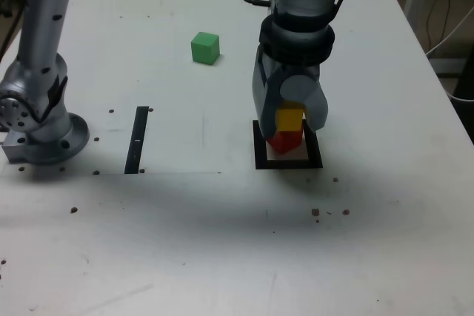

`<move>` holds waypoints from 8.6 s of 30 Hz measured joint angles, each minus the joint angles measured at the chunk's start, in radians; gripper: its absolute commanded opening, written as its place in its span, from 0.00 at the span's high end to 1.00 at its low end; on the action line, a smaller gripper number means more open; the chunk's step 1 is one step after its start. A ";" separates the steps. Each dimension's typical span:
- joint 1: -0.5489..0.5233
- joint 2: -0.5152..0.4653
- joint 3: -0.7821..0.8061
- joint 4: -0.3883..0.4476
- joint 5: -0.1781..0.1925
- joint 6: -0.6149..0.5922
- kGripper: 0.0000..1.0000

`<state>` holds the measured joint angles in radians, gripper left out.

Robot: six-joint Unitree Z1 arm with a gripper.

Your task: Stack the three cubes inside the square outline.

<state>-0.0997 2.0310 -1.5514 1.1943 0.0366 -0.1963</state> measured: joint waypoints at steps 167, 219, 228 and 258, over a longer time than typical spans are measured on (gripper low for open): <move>0.102 -0.186 -0.117 0.257 0.039 0.451 0.84; 0.020 -0.091 -0.123 0.185 -0.006 0.255 0.53; 0.029 -0.072 -0.117 0.180 0.008 0.264 0.37; 0.029 -0.339 -0.023 0.262 0.003 0.307 0.00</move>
<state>-0.0711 1.6917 -1.5742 1.4561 0.0393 0.1110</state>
